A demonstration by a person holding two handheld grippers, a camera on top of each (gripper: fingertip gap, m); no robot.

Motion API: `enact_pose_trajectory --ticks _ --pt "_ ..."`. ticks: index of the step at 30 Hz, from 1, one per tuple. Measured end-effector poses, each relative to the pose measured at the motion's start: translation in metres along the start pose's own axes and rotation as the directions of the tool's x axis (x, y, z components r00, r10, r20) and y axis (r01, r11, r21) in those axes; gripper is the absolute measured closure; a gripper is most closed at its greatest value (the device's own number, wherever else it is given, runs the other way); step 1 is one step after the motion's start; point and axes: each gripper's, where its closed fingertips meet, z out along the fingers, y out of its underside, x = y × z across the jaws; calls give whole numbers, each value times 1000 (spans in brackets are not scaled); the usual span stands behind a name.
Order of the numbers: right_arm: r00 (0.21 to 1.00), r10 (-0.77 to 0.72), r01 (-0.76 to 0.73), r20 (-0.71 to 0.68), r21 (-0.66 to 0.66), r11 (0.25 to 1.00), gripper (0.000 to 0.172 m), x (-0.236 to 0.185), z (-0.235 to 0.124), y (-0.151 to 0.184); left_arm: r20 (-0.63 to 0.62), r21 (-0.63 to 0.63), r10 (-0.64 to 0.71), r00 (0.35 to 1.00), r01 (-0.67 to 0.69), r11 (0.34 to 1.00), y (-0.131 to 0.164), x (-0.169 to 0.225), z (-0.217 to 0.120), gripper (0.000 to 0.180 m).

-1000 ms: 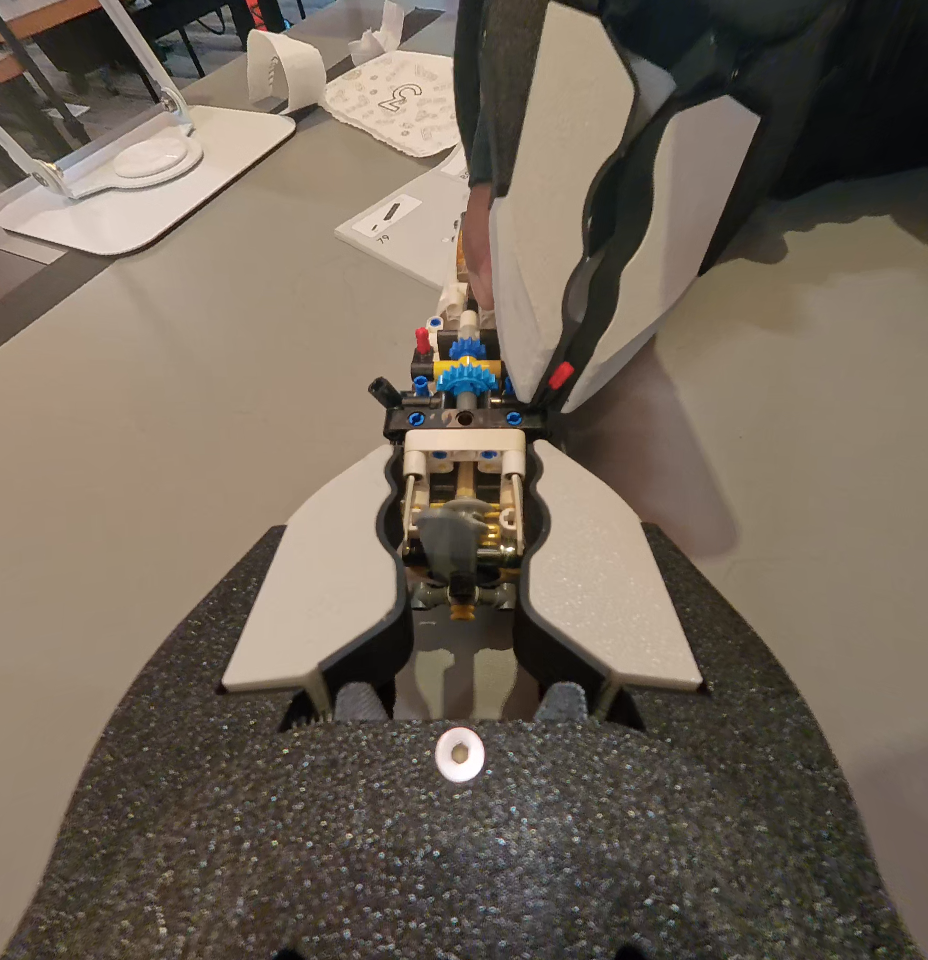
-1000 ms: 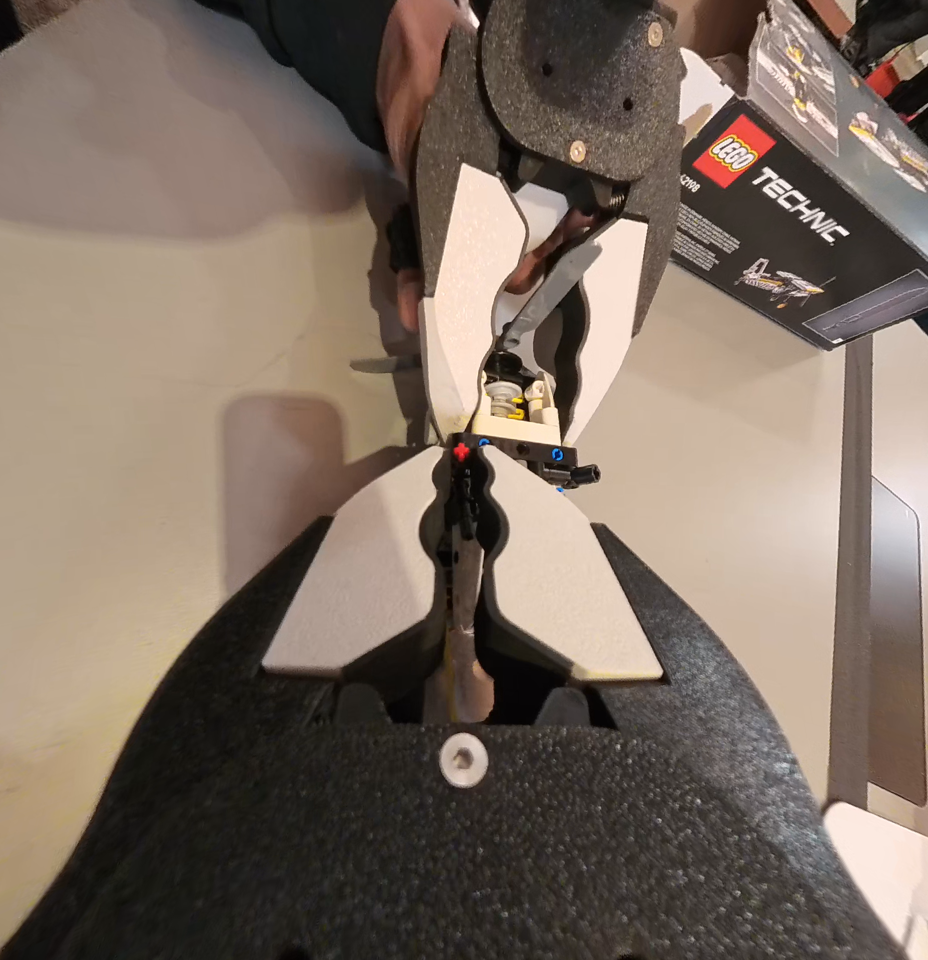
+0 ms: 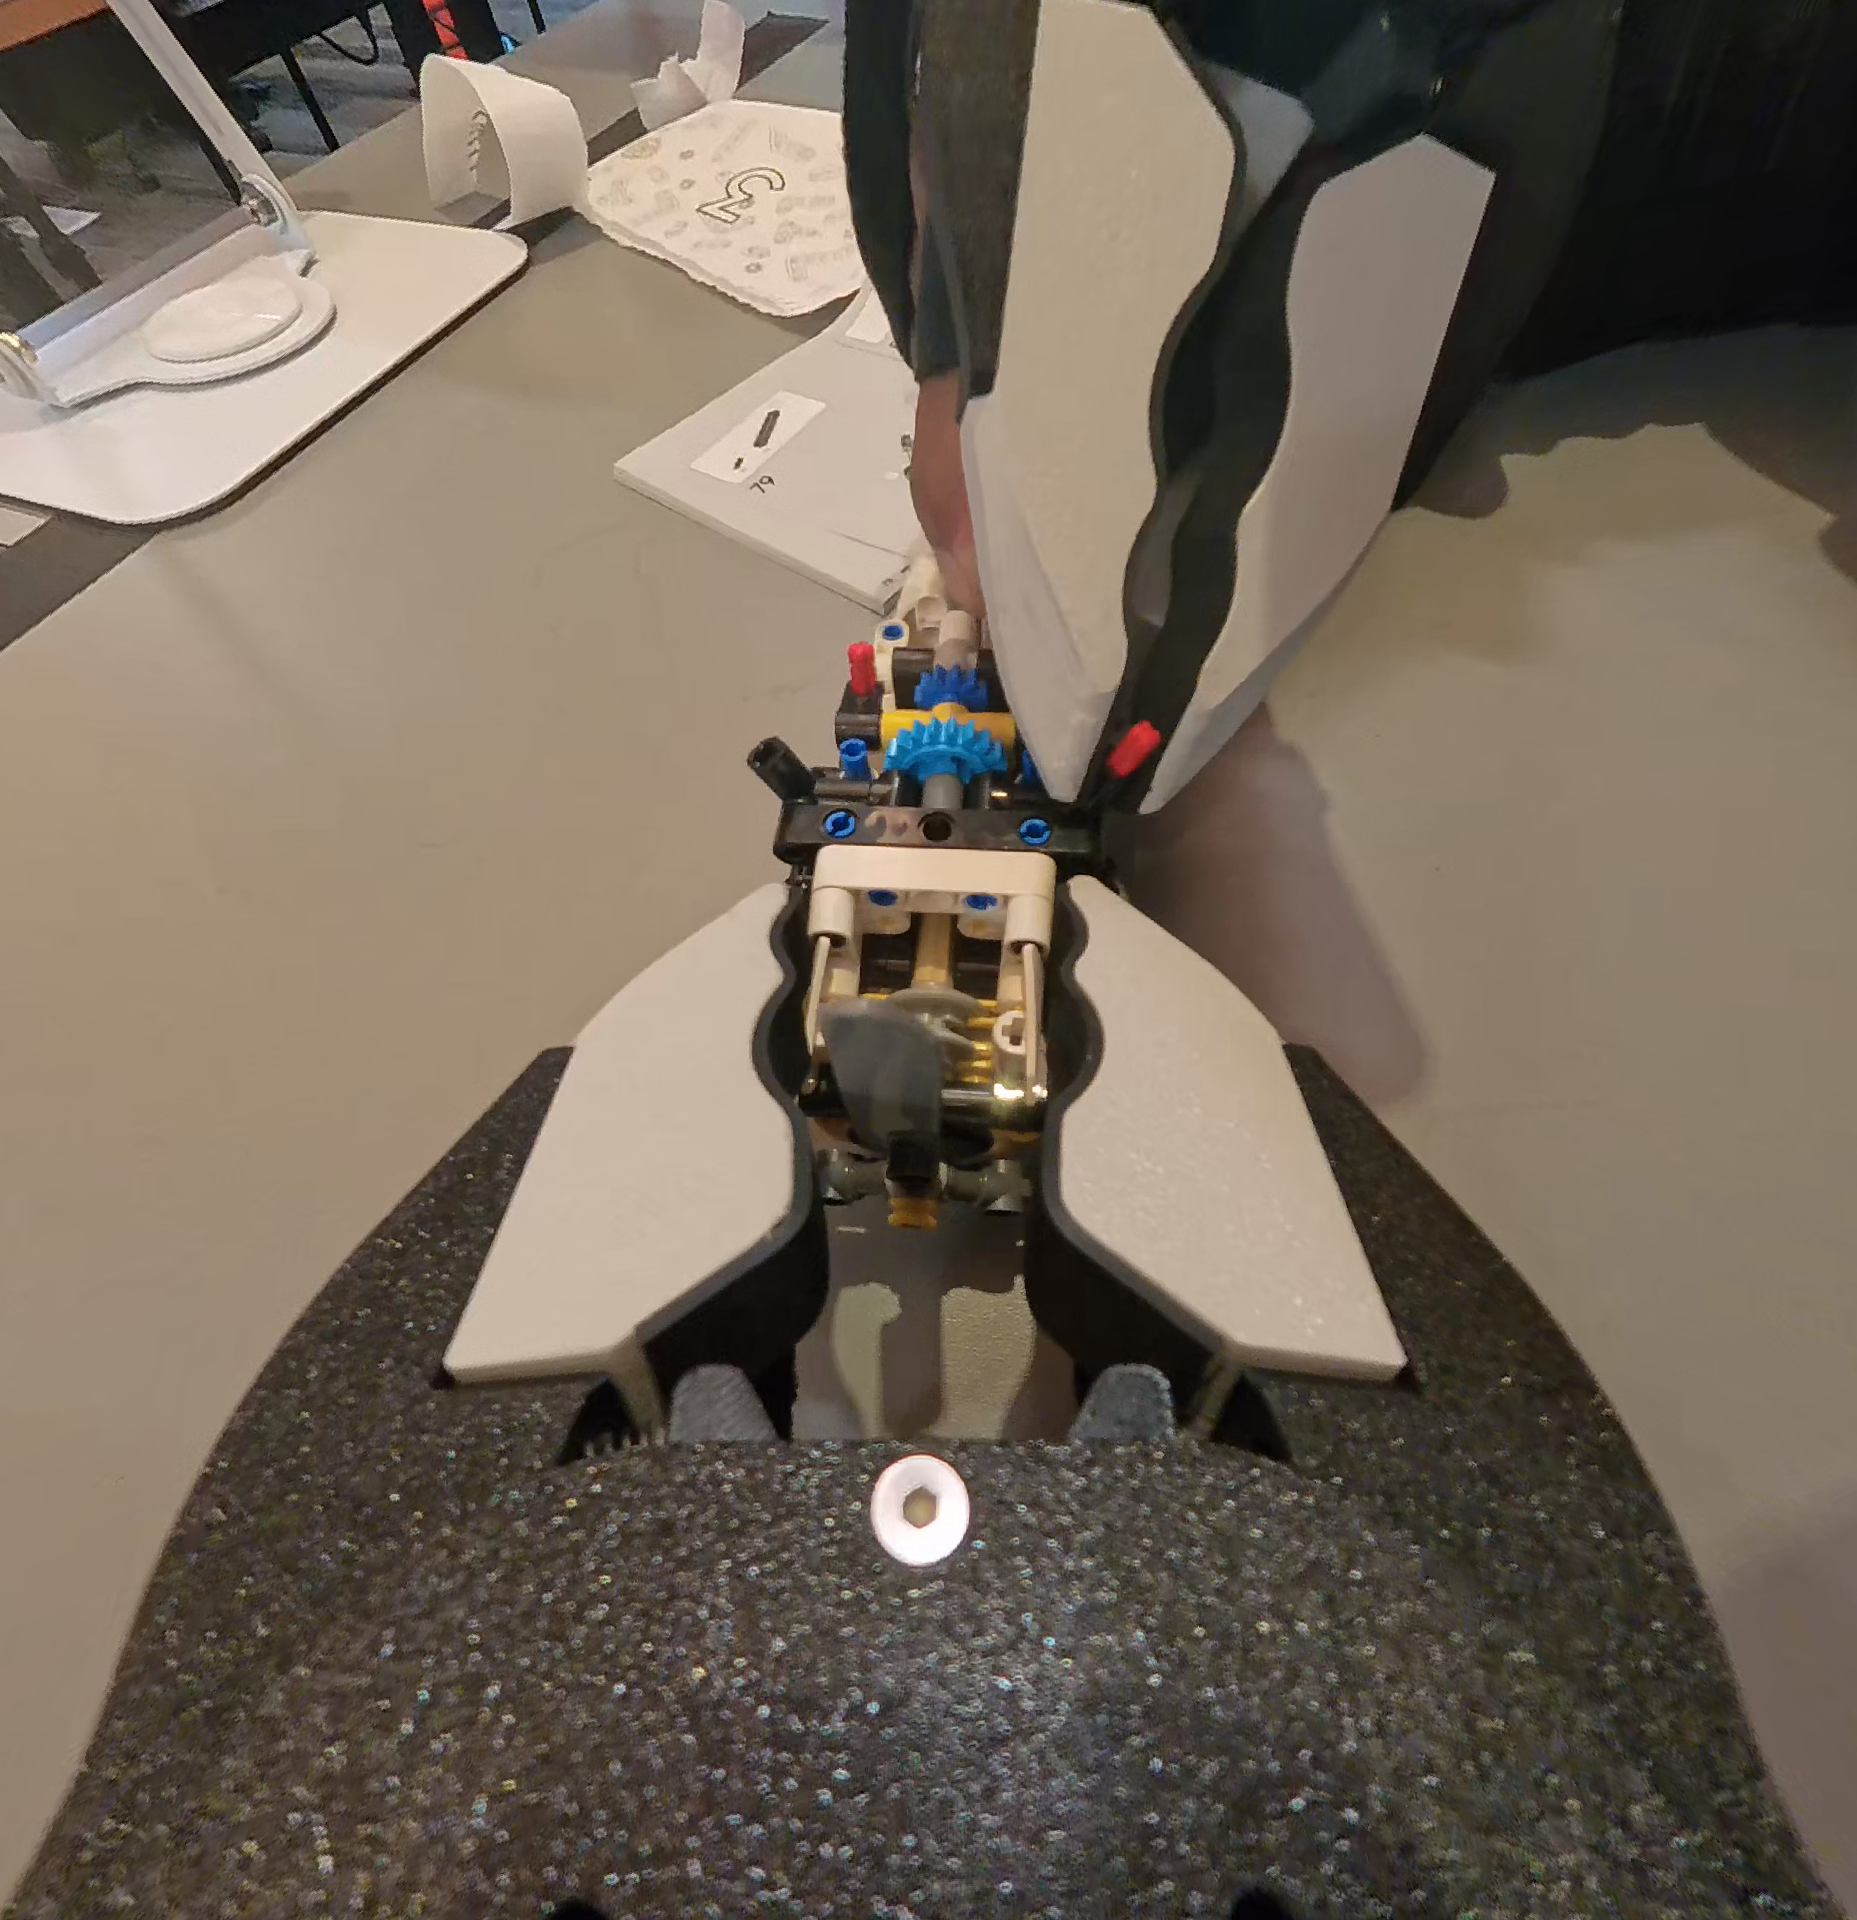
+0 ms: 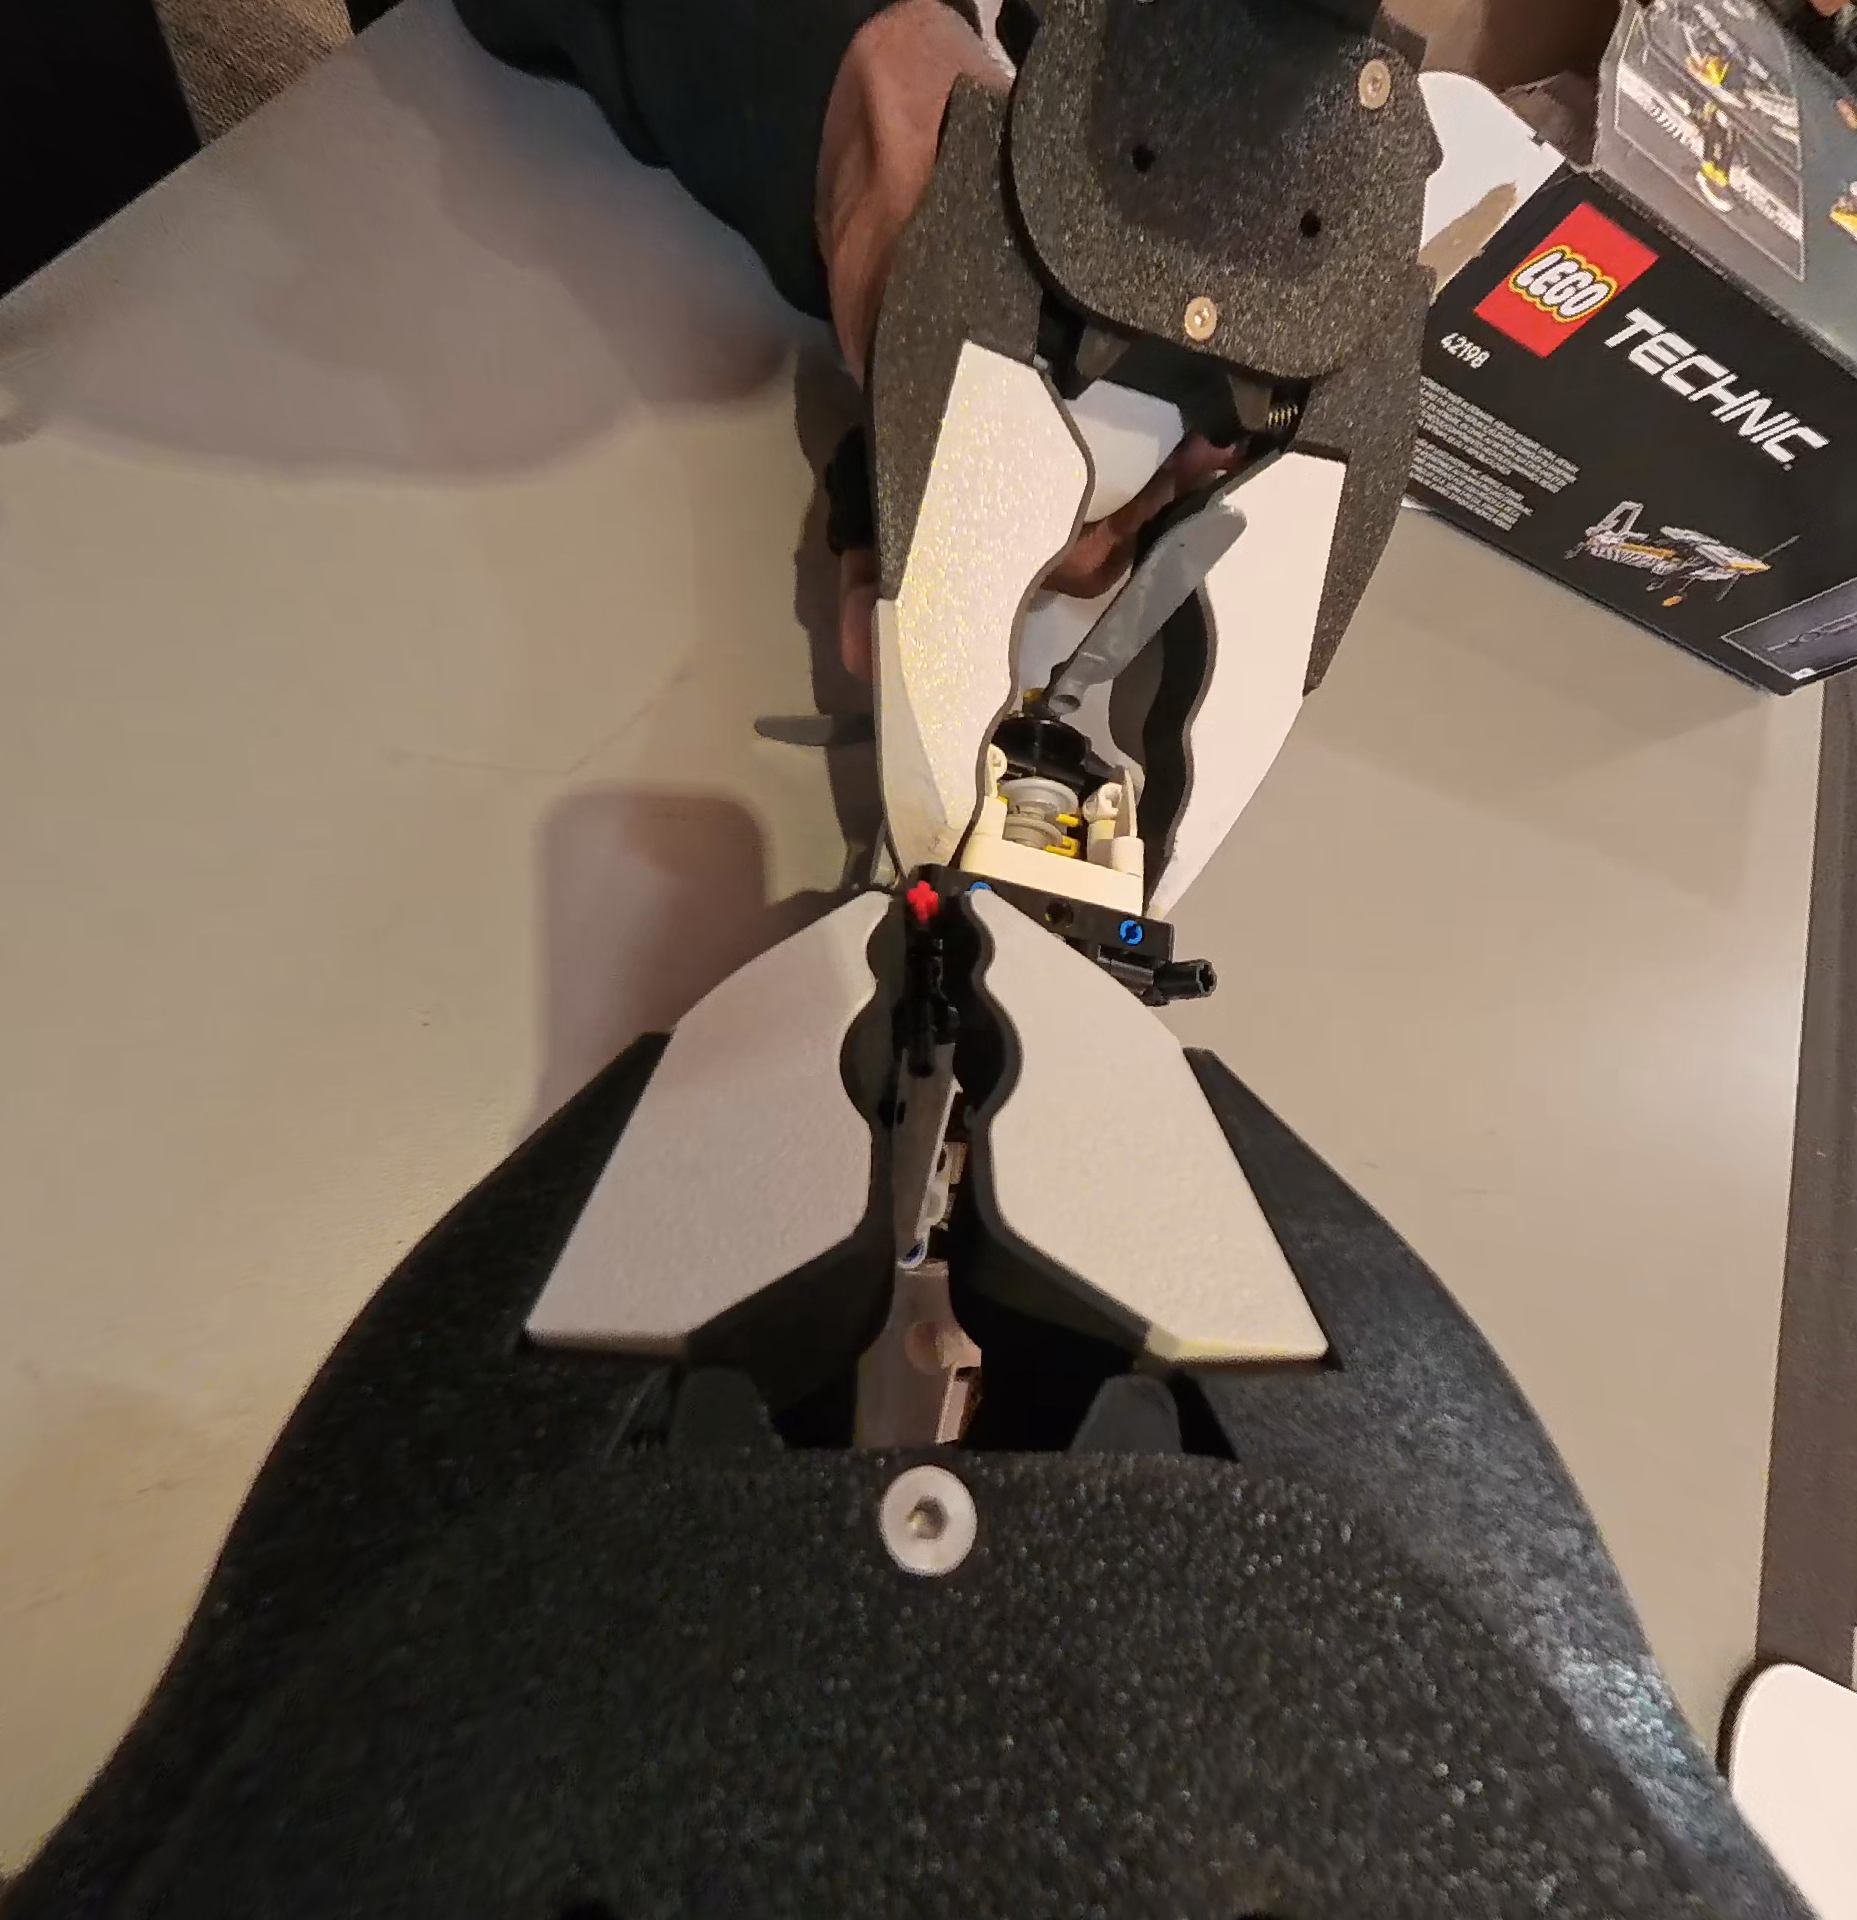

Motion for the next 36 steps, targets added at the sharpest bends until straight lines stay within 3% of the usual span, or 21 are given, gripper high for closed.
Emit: enact_pose_trajectory --ticks 17,30,36 --pt "1000 16 -17 14 30 999 165 -1 -1 -1 -19 4 -5 1000 5 1000 -1 2 0 134" --pt "996 -31 32 -79 13 999 164 1 1 -1 -14 6 -4 1000 4 1000 -1 1 -1 134" --pt "997 18 -13 -80 58 998 165 3 1 0 -16 10 -6 1000 7 1000 -1 0 -2 134"
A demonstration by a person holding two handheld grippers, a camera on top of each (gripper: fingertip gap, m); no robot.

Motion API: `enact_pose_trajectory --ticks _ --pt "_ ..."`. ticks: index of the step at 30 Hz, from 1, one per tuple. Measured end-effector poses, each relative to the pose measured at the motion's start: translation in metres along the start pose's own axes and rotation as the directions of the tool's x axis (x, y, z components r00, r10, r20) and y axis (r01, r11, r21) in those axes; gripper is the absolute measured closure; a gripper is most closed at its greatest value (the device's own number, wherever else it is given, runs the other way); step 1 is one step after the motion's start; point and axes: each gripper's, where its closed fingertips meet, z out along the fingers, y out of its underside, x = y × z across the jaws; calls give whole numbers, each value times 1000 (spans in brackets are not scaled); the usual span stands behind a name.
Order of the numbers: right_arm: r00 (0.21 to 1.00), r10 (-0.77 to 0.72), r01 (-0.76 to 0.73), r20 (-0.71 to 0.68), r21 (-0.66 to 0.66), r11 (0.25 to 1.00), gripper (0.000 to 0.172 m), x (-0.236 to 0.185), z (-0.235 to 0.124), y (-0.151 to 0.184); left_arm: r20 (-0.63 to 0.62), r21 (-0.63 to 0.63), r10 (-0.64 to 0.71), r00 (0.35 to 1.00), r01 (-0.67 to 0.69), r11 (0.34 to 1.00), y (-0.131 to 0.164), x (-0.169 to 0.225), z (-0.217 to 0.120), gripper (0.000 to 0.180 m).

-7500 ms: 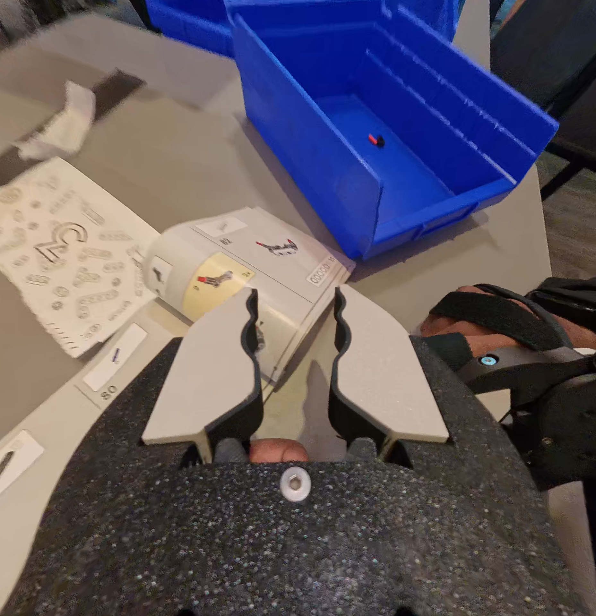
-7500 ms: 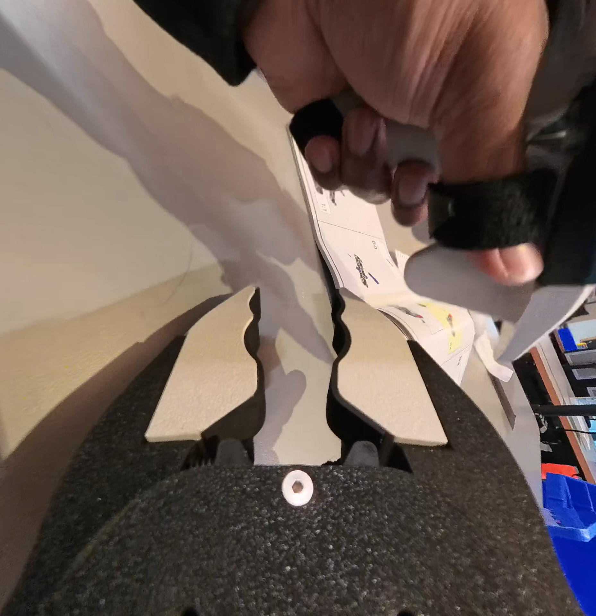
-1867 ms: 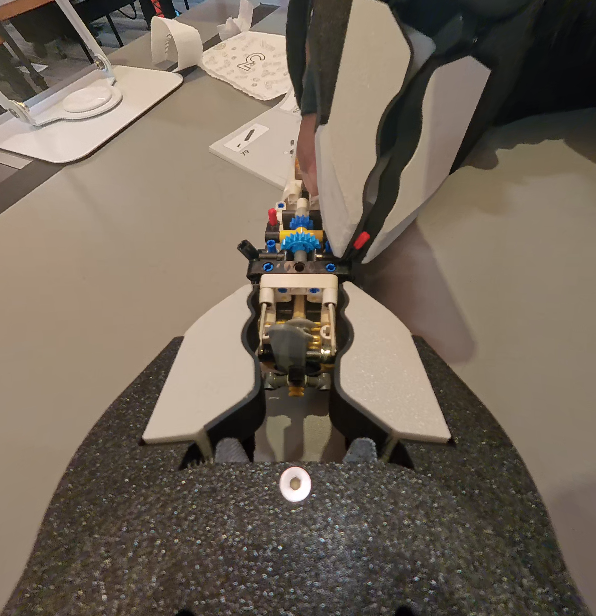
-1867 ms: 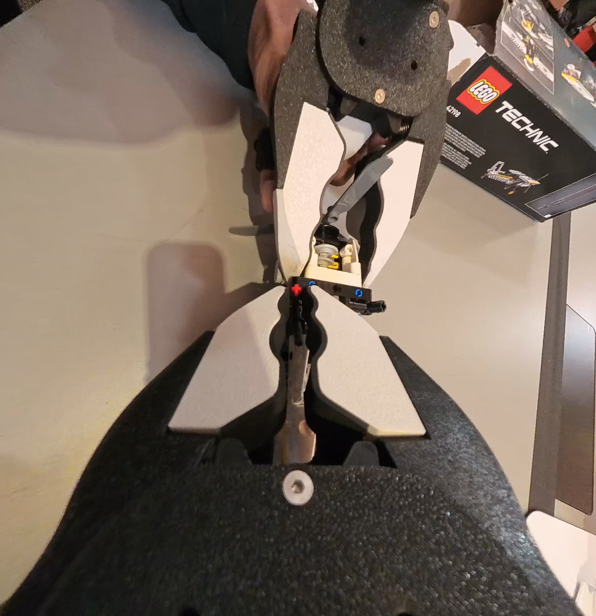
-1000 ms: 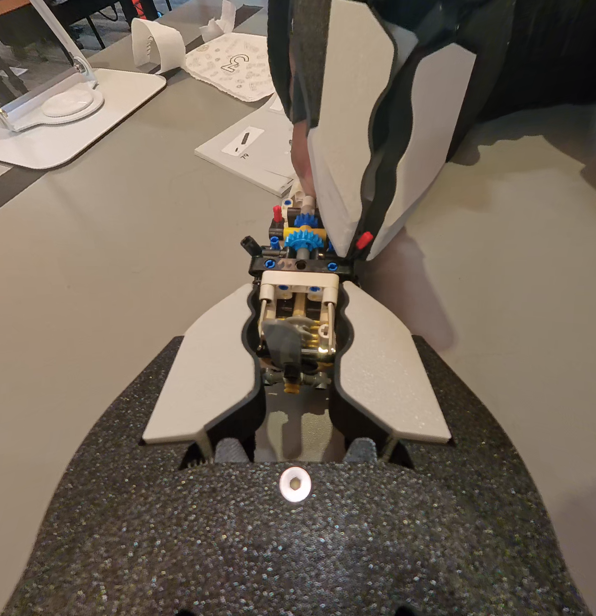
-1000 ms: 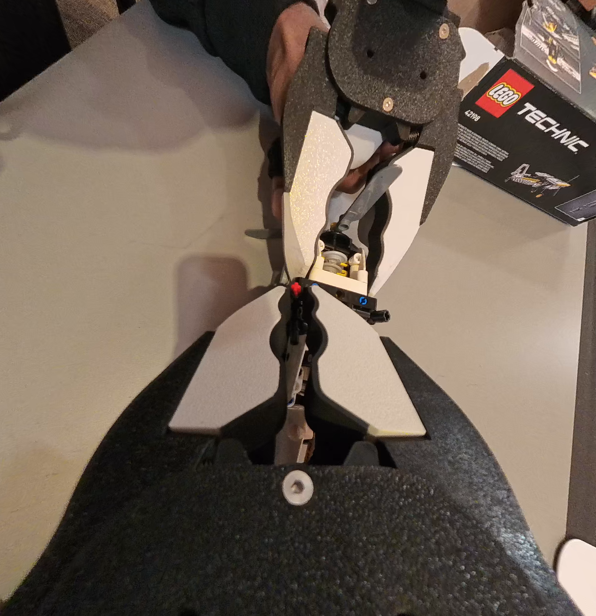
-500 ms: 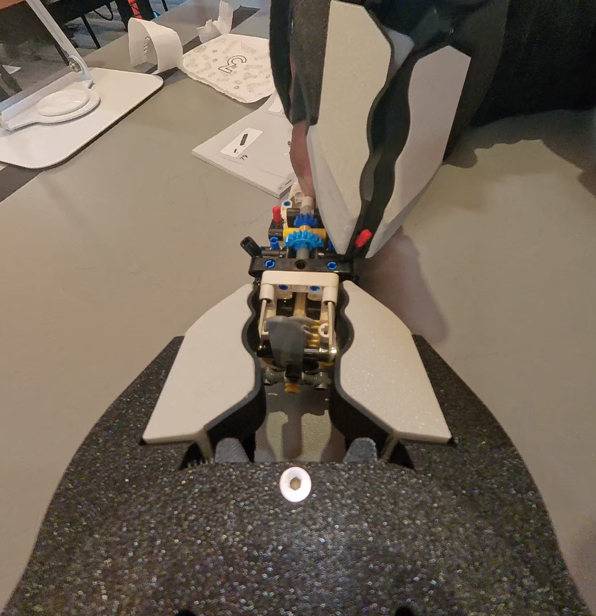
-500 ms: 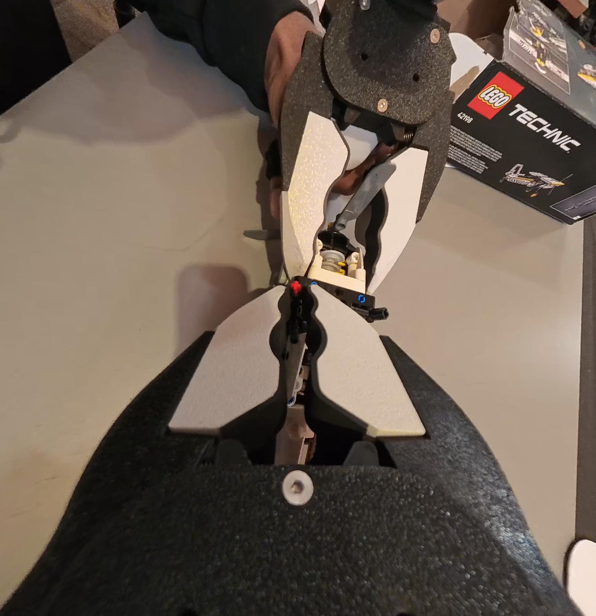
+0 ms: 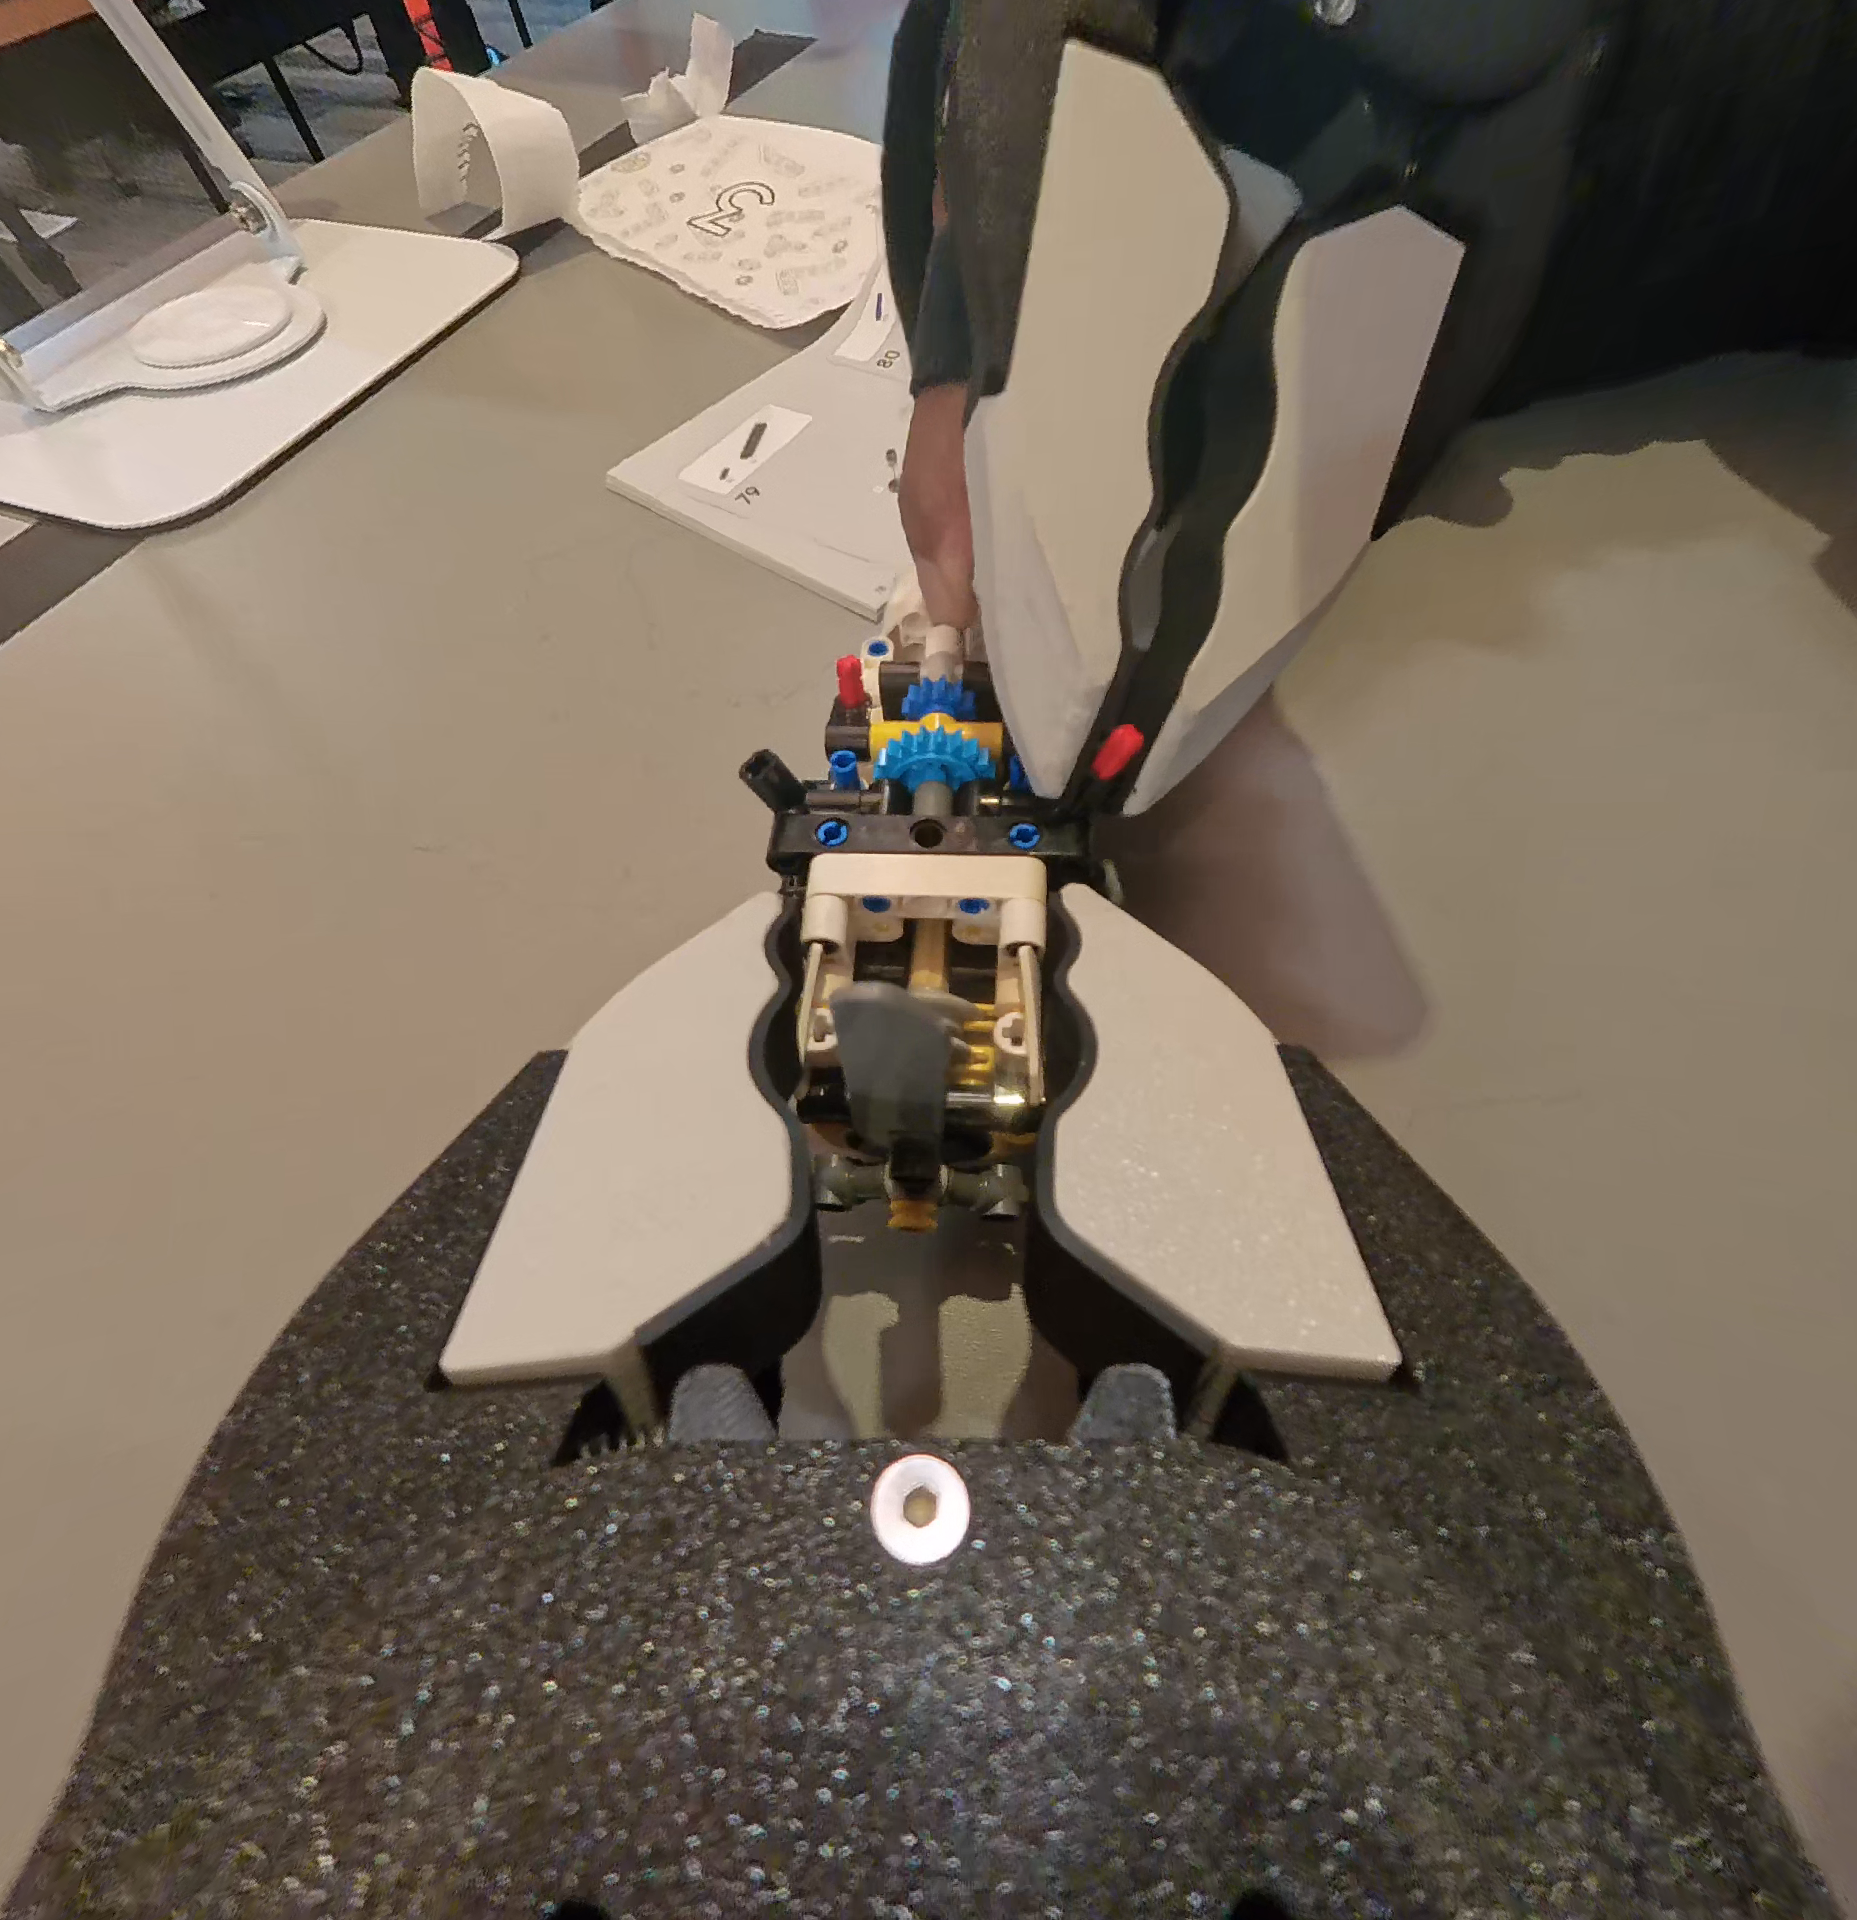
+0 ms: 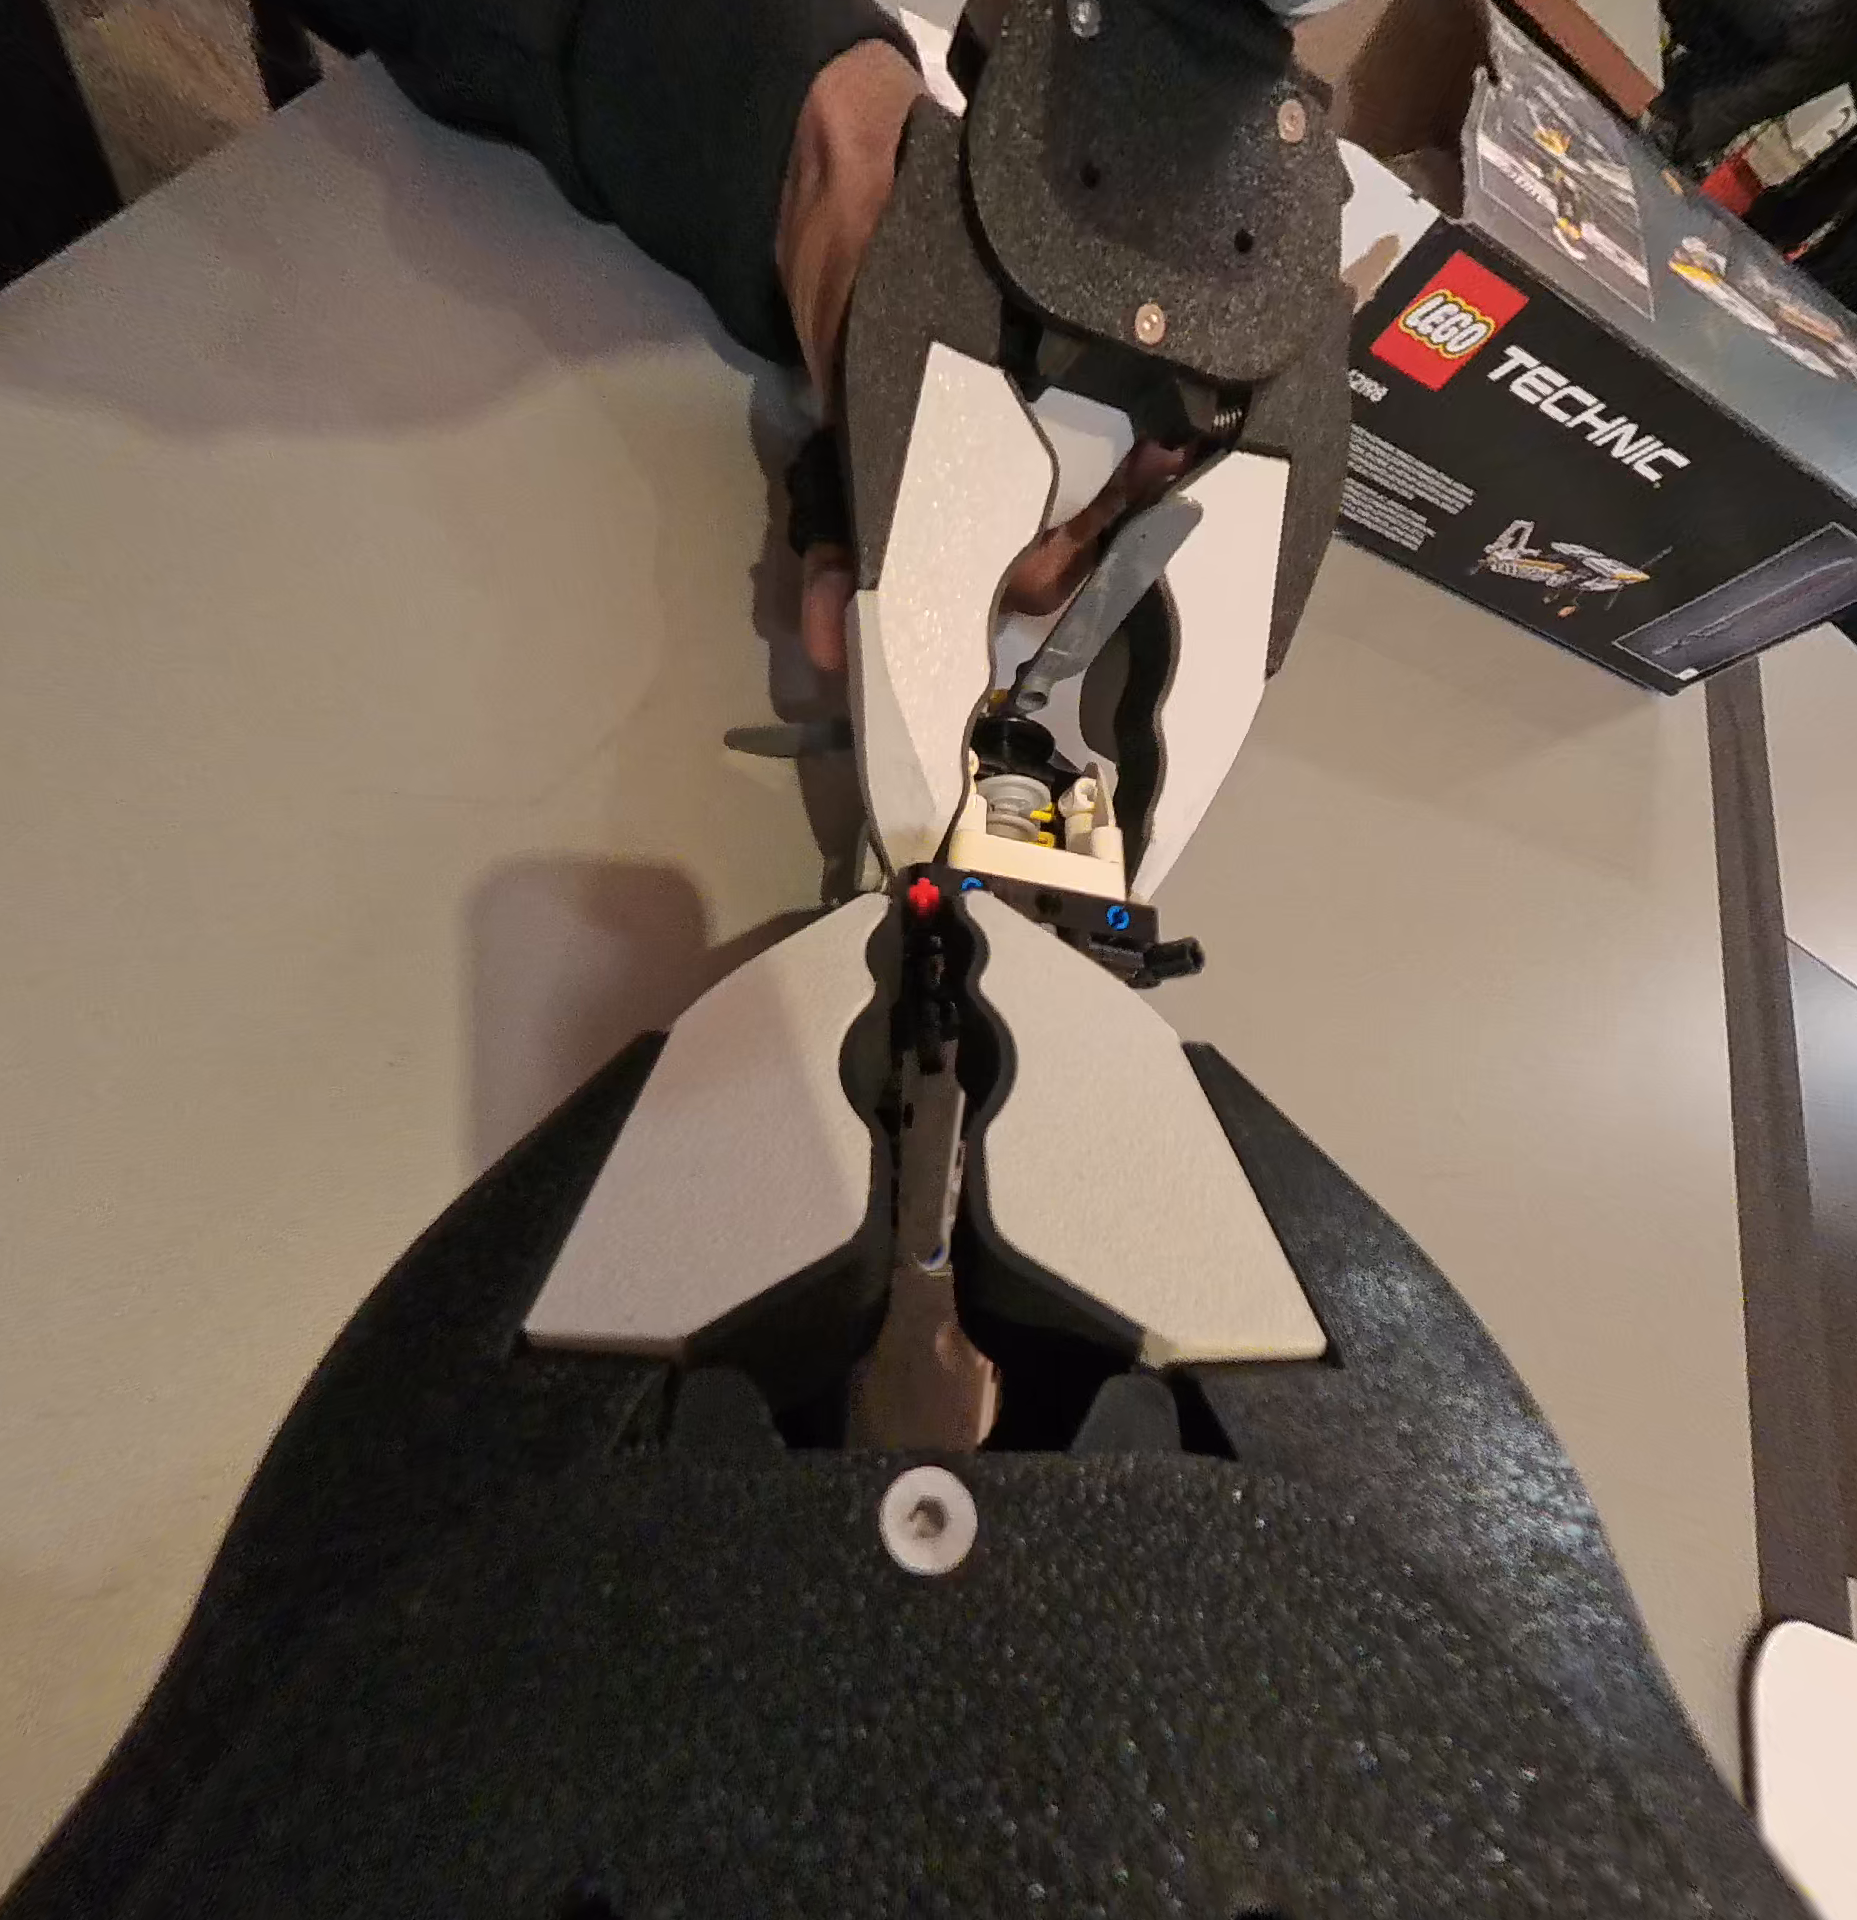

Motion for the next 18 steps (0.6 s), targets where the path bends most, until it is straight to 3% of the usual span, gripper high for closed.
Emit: enact_pose_trajectory --ticks 18 --pt "990 43 -48 -134 -32 998 164 4 -15 16 1 1 -9 1000 9 1000 0 -1 0 135"
